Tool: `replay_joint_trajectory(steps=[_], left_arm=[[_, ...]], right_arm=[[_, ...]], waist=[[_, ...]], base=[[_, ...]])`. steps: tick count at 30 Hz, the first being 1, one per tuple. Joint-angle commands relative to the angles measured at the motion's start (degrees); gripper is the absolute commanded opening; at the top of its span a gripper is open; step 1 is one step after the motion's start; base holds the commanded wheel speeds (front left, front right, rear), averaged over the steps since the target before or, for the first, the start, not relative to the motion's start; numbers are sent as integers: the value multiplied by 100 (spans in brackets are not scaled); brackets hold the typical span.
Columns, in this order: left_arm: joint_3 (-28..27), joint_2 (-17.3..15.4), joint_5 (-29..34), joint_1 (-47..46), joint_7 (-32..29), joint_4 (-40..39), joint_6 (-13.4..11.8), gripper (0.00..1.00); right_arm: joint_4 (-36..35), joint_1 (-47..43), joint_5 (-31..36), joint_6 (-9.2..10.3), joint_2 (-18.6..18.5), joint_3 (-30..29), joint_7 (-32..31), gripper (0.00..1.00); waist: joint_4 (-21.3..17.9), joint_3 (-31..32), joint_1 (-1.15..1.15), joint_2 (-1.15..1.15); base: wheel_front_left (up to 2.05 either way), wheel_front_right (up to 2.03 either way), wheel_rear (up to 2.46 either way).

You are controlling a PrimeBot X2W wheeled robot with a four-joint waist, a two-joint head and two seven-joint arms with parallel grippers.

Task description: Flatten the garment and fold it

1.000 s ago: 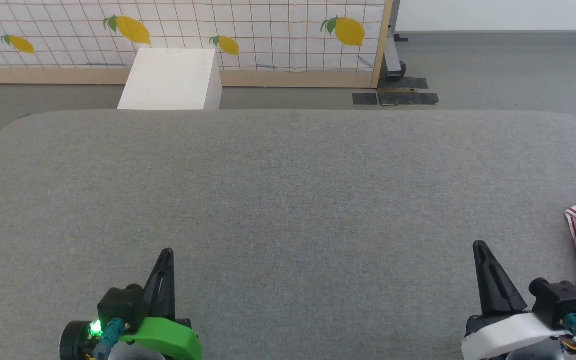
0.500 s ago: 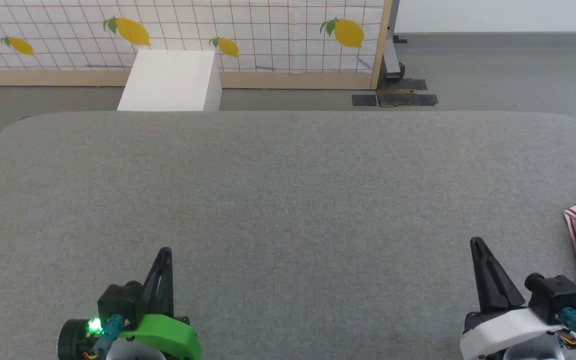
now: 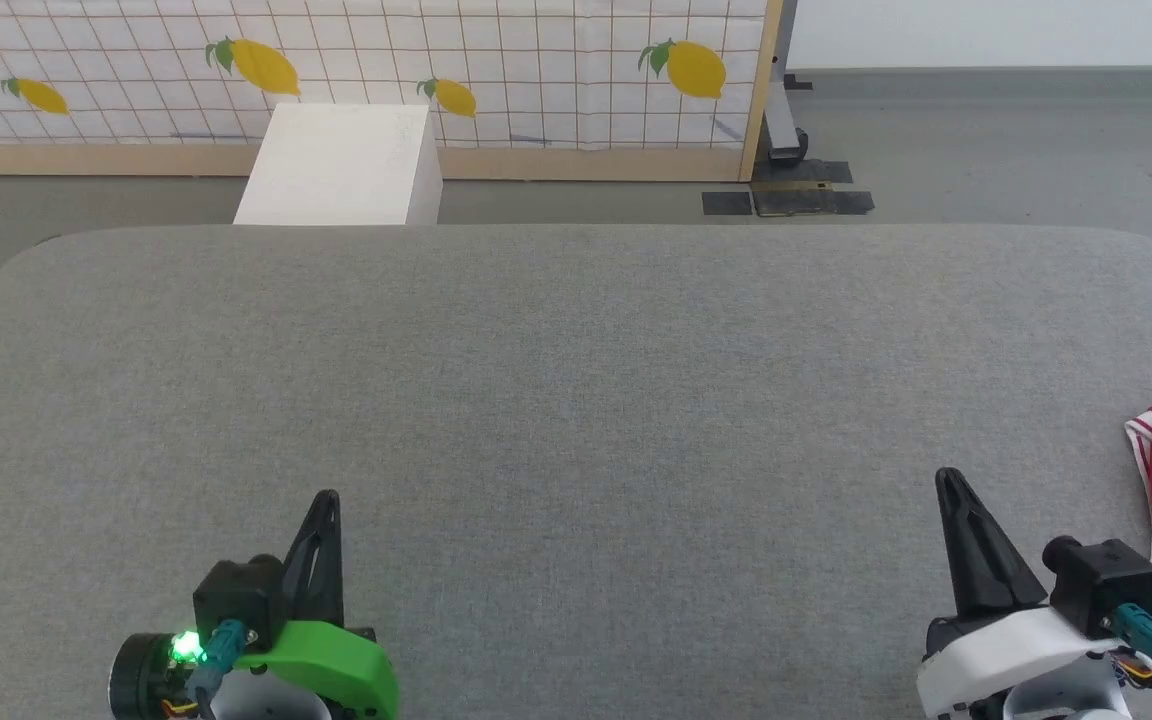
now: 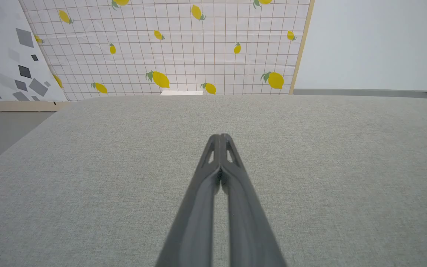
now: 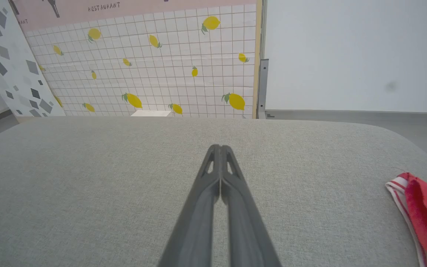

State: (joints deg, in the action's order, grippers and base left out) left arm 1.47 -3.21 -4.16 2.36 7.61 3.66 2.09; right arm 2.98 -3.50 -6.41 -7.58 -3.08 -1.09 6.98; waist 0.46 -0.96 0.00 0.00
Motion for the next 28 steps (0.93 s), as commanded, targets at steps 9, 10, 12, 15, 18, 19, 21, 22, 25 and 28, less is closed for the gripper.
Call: replay_joint_trajectory(steps=[9,10,12,15,18,19,21,22,25,28], left_arm=[[-38,19,133,-115,-132,-77,-61,0],[-40,19,138,-118,-145,-83,-64,0],[-44,20,149,-122,-168,-94,-70,0],[-50,20,165,-129,-204,-110,-78,0],[-56,21,180,-135,-237,-126,-86,0],[-58,22,186,-138,-250,-132,-89,0],[-62,22,196,-142,-273,-142,-94,0],[-64,22,201,-144,-283,-147,-97,0],[-70,23,217,-151,-319,-163,-105,0],[-76,24,232,-158,-353,-179,-113,0]], right_arm=[[-80,135,151,5,11,30,-116,0],[-84,140,161,5,11,31,-128,0],[-92,148,179,5,12,34,-149,0],[-105,160,207,5,12,39,-183,0],[-116,171,233,6,13,43,-214,0],[-121,176,243,6,13,45,-226,0],[-129,184,261,6,13,48,-247,0],[-132,187,269,6,13,49,-256,0],[-145,199,297,6,14,53,-290,0],[-156,211,323,6,14,58,-321,0]], waist=[[-6,14,0,0],[-7,16,0,0],[-9,19,0,0],[-11,23,0,0],[-13,28,0,0],[-14,30,0,0],[-15,33,0,0],[-16,34,0,0],[-18,39,0,0],[-20,43,0,0]], base=[[0,0,0],[0,0,0],[0,0,0],[0,0,0],[0,0,0],[0,0,0],[0,0,0],[0,0,0],[0,0,0],[0,0,0]])
